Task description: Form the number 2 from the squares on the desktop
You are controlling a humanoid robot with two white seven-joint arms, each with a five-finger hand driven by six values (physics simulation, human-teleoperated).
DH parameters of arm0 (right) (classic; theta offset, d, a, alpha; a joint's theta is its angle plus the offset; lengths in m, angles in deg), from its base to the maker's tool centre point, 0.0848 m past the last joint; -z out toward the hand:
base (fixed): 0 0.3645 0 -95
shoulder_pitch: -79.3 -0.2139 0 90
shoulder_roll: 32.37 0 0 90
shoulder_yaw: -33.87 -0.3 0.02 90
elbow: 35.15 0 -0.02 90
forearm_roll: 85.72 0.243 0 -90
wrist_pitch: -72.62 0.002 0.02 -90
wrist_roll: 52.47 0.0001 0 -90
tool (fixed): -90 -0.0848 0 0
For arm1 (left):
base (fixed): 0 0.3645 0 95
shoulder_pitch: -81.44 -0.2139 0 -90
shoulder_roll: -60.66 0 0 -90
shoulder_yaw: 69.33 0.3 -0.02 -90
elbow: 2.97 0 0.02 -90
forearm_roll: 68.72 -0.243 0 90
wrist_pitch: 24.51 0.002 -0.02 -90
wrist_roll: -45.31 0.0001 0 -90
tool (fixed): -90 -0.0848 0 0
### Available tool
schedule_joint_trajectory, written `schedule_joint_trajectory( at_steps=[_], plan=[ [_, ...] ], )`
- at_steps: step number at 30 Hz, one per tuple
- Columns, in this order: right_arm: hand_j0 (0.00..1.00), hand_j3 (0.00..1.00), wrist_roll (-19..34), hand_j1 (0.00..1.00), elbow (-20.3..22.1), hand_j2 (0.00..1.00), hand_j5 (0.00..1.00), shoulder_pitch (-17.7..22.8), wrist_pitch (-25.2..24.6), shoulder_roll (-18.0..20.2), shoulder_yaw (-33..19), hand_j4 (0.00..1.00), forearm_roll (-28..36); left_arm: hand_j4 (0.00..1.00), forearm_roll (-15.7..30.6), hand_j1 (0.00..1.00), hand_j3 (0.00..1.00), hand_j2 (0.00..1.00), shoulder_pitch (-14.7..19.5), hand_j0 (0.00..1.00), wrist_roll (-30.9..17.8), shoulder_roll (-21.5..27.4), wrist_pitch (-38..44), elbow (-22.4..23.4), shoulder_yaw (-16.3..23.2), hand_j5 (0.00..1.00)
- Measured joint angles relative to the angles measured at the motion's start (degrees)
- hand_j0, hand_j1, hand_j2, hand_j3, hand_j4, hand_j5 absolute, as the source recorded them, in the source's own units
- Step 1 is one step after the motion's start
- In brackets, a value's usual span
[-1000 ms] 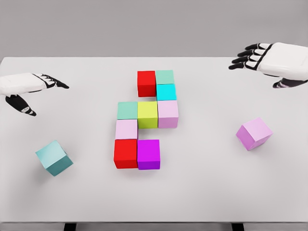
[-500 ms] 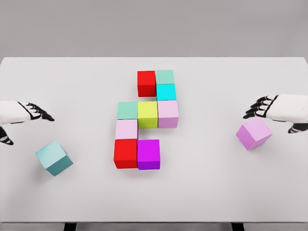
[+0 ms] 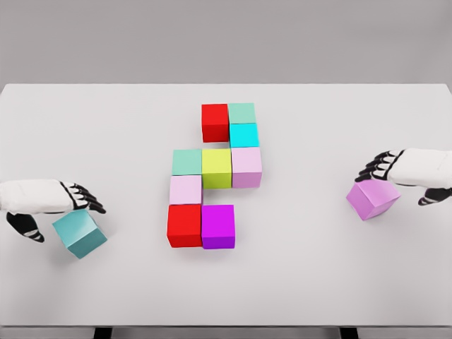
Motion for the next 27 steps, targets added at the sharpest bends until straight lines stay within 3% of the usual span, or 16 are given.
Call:
schedule_joint_trajectory(
  at_steps=[16,27],
  plan=[
    [1.00,1.00,0.00,1.00,-0.50,1.00,1.00,0.62,-0.01,-3.43,0.19,1.00,-0.40,1.00,2.06,1.00,1.00,1.00,-0.61,1.00,0.50,-0.97,1.40,-0.01,0.81,1.00],
    [1.00,1.00,0.00,1.00,-3.51,1.00,1.00,0.09,-0.01,-5.71,0.61,1.00,-0.64,1.00,-0.17,1.00,1.00,1.00,0.00,1.00,0.05,-0.15,0.20,-1.90,0.99,1.00]
  ],
)
